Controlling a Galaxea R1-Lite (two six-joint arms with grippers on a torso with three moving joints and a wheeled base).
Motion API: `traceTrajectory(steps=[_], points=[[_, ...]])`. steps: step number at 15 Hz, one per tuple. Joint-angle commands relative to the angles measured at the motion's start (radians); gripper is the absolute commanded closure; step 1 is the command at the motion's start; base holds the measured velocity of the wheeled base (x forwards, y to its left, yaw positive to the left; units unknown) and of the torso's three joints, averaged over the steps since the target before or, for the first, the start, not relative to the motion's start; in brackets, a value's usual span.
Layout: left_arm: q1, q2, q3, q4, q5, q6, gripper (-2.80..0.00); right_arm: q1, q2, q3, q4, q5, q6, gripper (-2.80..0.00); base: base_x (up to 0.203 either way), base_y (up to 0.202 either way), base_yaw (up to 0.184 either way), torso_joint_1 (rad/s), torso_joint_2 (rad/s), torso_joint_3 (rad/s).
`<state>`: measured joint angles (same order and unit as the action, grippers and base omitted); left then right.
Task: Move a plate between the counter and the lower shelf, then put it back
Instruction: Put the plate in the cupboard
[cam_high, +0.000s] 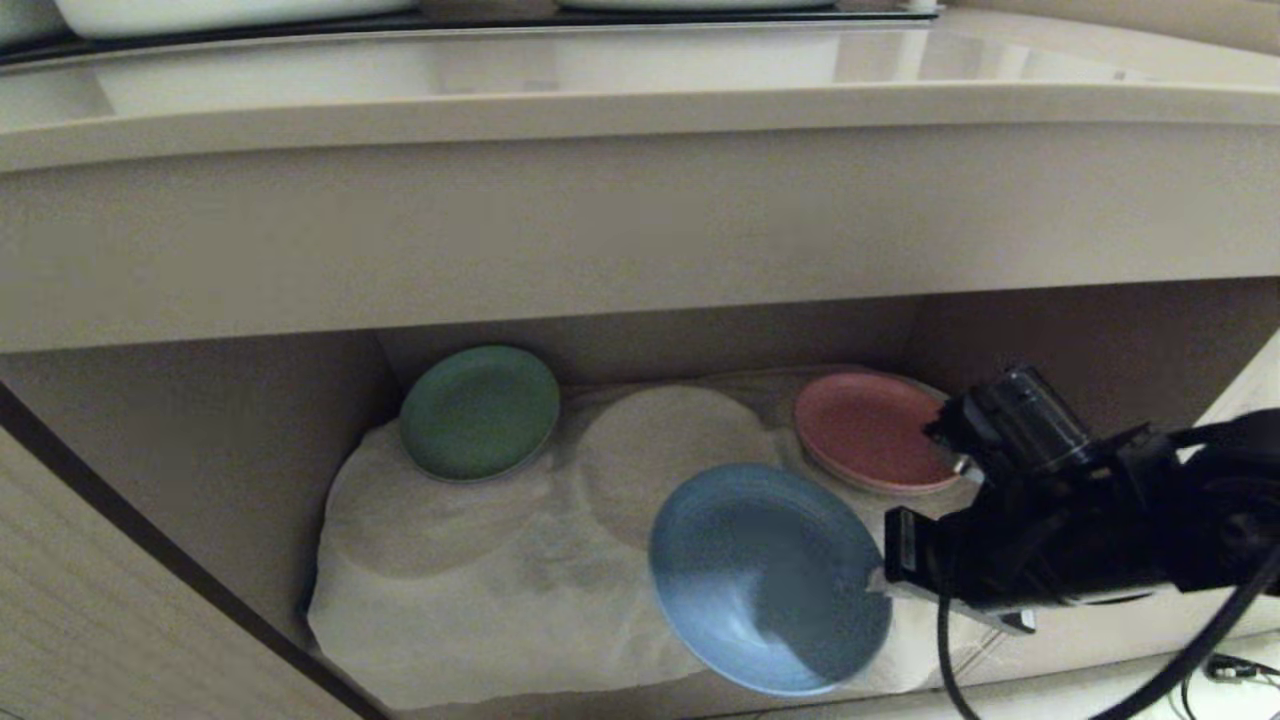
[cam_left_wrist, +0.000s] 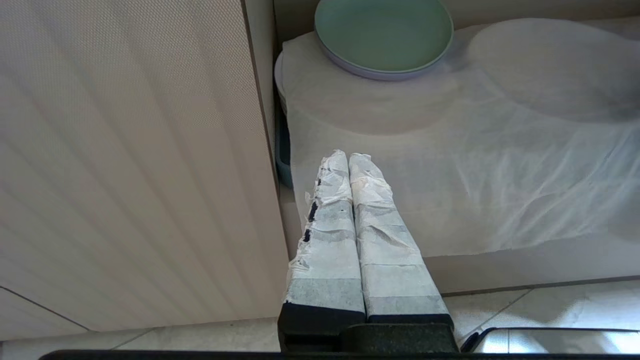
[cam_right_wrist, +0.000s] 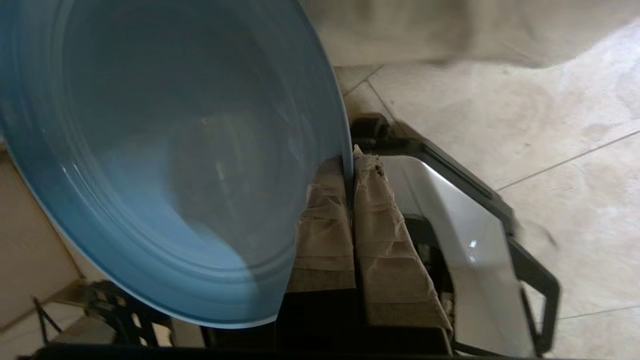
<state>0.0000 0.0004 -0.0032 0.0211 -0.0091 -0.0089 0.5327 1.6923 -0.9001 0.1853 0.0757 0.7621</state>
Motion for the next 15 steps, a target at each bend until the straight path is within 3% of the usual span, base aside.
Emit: traceTrajectory(steps=[1, 8, 15], points=[[0.000, 0.000, 0.000, 0.000, 0.000, 0.000, 0.00, 0.014, 0.059, -0.037, 0.001, -0.002, 0.021, 0.00, 0.000, 0.000, 0.000, 0.000, 0.00, 0.000], [0.000, 0.000, 0.000, 0.000, 0.000, 0.000, 0.00, 0.024, 0.150, -0.150, -0.037, -0.053, 0.117, 0.00, 0.000, 0.000, 0.000, 0.000, 0.00, 0.000], [0.000, 0.000, 0.000, 0.000, 0.000, 0.000, 0.00, 0.023, 0.239, -0.247, -0.037, -0.120, 0.118, 0.00, 0.000, 0.000, 0.000, 0.000, 0.00, 0.000]])
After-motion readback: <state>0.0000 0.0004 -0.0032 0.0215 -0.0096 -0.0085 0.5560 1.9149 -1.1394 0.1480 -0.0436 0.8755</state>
